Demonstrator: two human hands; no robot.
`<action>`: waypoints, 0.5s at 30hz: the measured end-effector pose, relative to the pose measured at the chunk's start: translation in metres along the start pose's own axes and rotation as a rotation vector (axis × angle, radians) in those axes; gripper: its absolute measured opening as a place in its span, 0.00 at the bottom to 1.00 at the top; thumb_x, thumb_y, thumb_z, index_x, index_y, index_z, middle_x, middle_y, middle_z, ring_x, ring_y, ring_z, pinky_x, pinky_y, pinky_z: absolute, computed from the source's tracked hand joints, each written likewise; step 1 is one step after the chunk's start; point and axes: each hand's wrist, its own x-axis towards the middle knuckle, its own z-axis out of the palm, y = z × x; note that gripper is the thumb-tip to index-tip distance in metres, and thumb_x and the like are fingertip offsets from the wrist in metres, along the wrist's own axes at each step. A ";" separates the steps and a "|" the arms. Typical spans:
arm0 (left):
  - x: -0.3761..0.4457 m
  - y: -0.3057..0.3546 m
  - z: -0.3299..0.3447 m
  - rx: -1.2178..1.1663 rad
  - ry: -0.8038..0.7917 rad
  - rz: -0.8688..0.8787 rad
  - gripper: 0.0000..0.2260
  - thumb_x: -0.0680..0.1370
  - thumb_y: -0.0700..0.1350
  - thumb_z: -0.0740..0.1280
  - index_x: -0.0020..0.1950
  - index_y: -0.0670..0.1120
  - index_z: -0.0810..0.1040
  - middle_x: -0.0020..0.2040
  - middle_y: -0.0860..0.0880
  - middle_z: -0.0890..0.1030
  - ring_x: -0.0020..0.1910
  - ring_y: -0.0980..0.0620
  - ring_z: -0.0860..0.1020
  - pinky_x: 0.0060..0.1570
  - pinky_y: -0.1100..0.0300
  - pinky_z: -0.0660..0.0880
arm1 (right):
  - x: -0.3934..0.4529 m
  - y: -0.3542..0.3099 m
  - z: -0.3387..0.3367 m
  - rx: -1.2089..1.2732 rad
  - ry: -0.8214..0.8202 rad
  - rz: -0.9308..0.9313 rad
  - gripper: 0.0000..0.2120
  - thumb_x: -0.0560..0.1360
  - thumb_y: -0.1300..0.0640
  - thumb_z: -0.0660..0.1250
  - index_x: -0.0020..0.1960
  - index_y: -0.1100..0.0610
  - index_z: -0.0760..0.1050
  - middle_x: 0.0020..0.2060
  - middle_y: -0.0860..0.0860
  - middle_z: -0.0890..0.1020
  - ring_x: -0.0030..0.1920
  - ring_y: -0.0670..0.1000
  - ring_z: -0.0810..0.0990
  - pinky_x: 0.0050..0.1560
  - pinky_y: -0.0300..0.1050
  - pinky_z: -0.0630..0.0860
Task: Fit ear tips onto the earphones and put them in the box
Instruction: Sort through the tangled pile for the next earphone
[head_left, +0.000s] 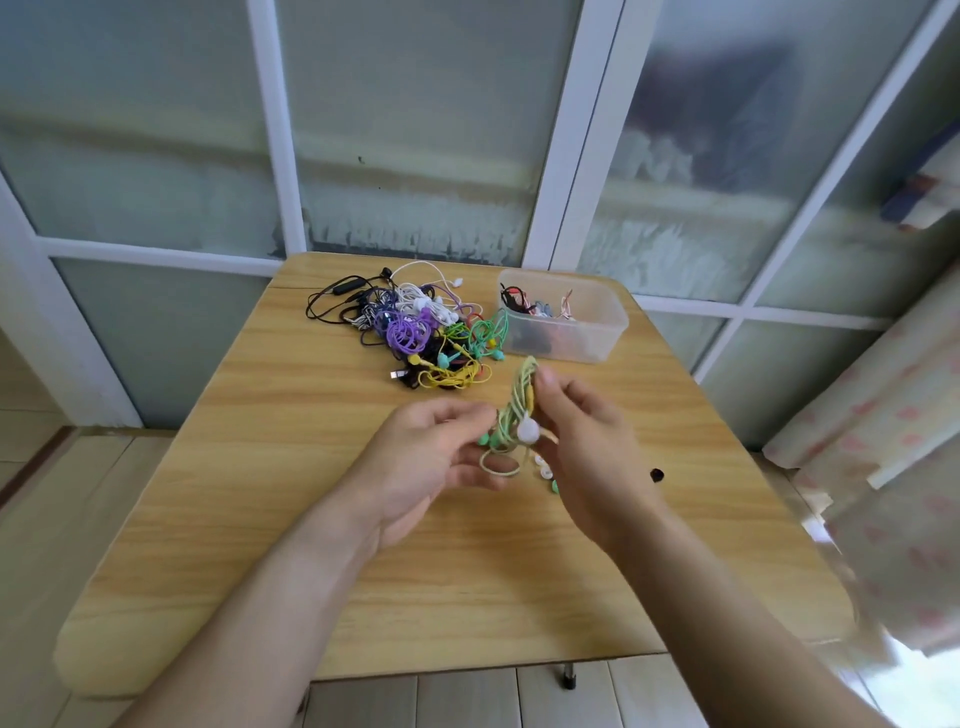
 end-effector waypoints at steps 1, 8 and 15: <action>0.000 -0.002 -0.002 0.043 0.032 0.010 0.11 0.79 0.38 0.65 0.57 0.33 0.76 0.48 0.36 0.82 0.36 0.46 0.81 0.32 0.59 0.79 | -0.006 0.002 -0.004 0.008 0.000 0.023 0.09 0.81 0.55 0.62 0.50 0.60 0.77 0.36 0.50 0.82 0.39 0.49 0.79 0.40 0.41 0.77; -0.007 -0.010 -0.011 0.386 0.078 0.135 0.07 0.77 0.39 0.69 0.53 0.46 0.82 0.41 0.47 0.84 0.35 0.52 0.81 0.31 0.62 0.72 | -0.029 0.003 -0.025 0.031 -0.127 0.123 0.13 0.72 0.55 0.74 0.51 0.62 0.79 0.43 0.55 0.82 0.40 0.52 0.81 0.44 0.52 0.80; -0.014 -0.017 -0.006 0.697 0.127 0.307 0.10 0.75 0.41 0.71 0.54 0.52 0.82 0.45 0.47 0.83 0.41 0.50 0.81 0.44 0.61 0.77 | -0.039 0.012 -0.034 -0.417 -0.199 0.056 0.07 0.73 0.61 0.73 0.50 0.57 0.78 0.42 0.57 0.86 0.41 0.58 0.86 0.56 0.62 0.78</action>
